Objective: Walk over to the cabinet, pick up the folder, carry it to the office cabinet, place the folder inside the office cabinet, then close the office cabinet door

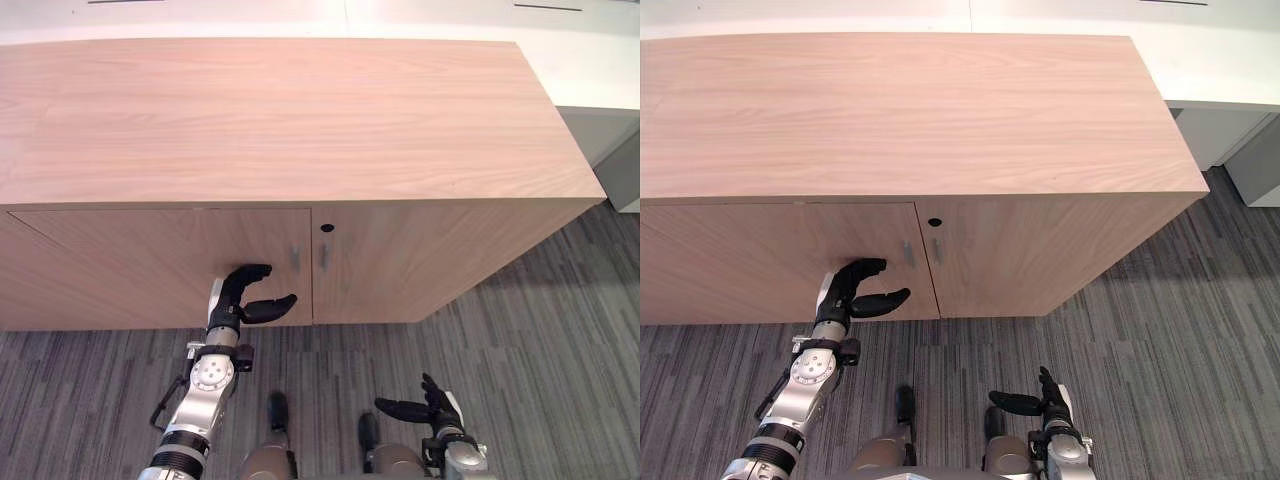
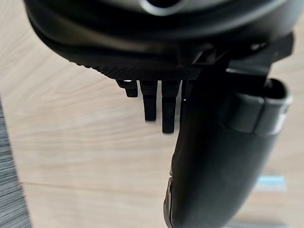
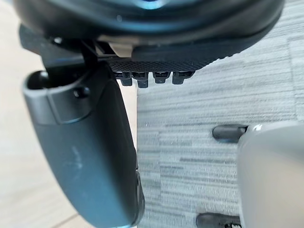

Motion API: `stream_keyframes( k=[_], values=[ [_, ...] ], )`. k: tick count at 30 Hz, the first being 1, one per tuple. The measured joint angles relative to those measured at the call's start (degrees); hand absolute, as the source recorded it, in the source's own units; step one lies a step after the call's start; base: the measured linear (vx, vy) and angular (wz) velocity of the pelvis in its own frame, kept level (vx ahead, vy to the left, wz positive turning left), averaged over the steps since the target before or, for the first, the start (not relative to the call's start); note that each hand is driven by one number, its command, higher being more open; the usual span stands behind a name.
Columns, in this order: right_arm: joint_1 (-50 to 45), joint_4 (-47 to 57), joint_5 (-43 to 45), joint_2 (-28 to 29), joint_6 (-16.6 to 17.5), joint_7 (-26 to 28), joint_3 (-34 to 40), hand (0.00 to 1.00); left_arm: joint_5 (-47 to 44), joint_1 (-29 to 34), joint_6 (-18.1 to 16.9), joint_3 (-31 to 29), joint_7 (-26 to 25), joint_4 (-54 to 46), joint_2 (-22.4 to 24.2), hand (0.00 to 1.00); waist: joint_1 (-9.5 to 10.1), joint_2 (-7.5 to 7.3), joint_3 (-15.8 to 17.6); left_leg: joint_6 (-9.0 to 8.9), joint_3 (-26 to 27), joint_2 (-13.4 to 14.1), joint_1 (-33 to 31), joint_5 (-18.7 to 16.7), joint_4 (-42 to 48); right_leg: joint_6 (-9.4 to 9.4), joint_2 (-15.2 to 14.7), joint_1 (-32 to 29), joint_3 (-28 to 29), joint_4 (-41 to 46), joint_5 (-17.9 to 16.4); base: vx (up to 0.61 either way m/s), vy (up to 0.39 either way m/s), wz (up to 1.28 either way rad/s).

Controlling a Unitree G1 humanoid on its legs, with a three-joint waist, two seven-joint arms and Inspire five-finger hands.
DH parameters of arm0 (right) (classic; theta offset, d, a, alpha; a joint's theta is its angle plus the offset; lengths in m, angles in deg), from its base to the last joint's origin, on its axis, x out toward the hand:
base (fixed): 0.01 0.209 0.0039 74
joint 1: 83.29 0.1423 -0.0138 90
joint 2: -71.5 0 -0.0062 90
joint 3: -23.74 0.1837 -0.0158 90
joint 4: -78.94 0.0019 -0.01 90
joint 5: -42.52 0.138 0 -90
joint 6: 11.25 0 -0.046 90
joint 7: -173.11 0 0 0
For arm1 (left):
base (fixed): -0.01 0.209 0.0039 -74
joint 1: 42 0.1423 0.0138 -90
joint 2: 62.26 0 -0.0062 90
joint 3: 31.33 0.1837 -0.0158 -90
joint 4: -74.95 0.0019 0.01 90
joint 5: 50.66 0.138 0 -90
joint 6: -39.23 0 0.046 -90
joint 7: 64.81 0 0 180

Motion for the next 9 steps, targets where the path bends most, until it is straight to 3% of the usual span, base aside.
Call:
stream_keyframes(
  k=[3, 9],
  values=[
    [-0.02, -0.65, 0.0, 0.02, -0.48, -0.12, 1.63, 1.0, -0.9, 5.4, -0.01, -0.5, 2.59, 1.67, 1.54, 1.0, 0.0, 0.24, -0.1, -0.33, 0.93, -0.02, 0.52, -1.11, 0.0, -0.08, -0.11, 0.06, 0.85, -0.18, -0.95, 0.01, 0.005, -0.15],
    [0.04, -0.7, 0.01, -0.13, -0.87, -0.63, 4.74, 1.0, -0.66, 11.13, 1.78, -5.31, 6.14, 17.95, 2.63, 1.0, 0.14, 0.32, -0.16, -0.11, 3.01, -0.27, 3.24, -2.52, 0.03, 0.31, -0.5, 1.95, 2.75, -0.25, -1.18, 0.08, -0.008, -0.15]
  ],
)
